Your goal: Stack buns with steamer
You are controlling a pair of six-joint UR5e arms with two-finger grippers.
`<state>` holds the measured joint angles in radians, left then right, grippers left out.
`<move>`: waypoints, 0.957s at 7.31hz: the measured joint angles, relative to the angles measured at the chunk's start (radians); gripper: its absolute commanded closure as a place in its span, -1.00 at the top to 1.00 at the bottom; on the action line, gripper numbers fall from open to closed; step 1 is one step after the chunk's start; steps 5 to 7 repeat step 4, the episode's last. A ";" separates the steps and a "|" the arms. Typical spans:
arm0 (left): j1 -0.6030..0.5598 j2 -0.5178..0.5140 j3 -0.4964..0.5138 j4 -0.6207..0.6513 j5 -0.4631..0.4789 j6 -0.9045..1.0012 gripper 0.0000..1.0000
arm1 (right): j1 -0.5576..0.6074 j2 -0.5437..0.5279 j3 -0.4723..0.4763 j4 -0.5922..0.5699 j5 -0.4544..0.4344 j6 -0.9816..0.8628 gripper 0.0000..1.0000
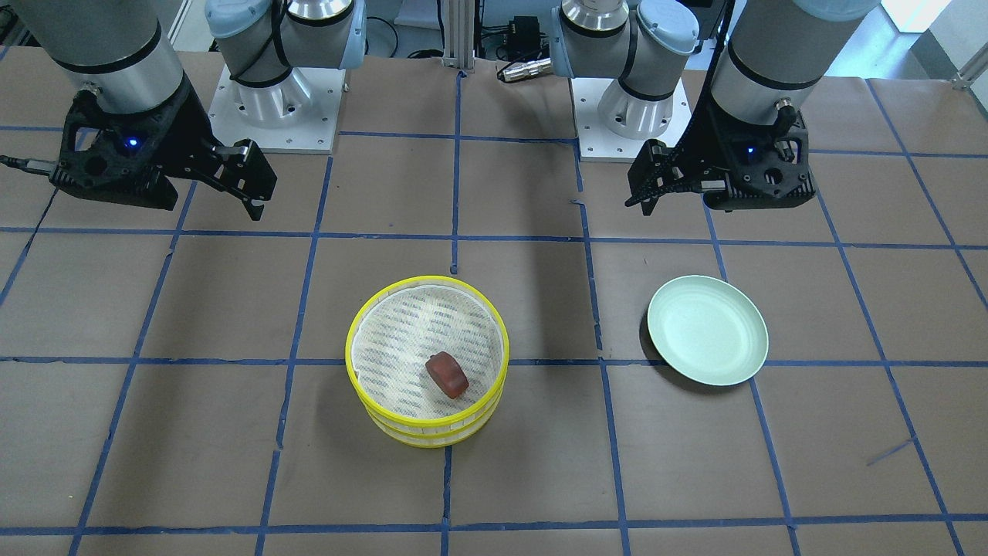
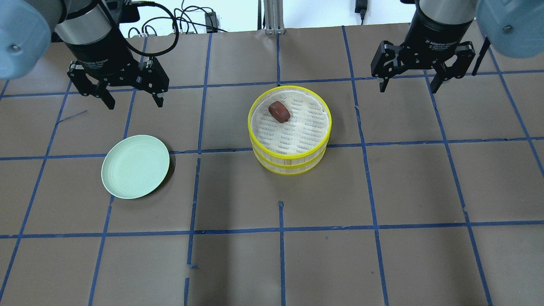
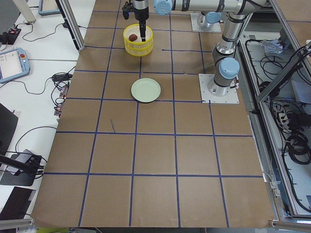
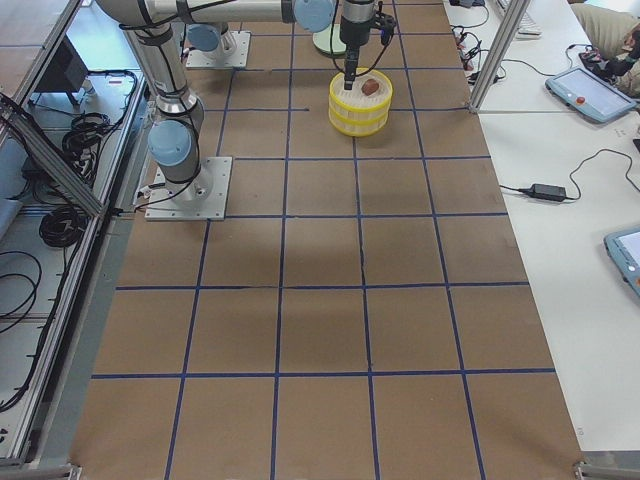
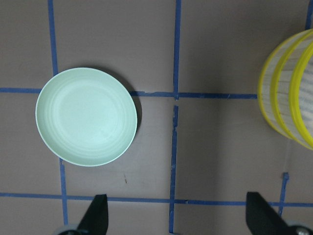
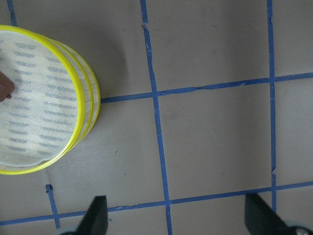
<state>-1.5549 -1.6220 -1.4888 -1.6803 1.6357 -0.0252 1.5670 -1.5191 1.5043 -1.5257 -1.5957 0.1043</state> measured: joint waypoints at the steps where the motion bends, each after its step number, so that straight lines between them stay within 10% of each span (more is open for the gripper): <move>1: 0.006 0.004 0.005 -0.009 0.004 0.002 1.00 | 0.000 -0.002 0.001 0.000 0.000 0.000 1.00; 7: 0.002 0.009 0.000 -0.011 0.005 -0.005 1.00 | -0.008 -0.004 0.001 -0.007 0.001 0.000 1.00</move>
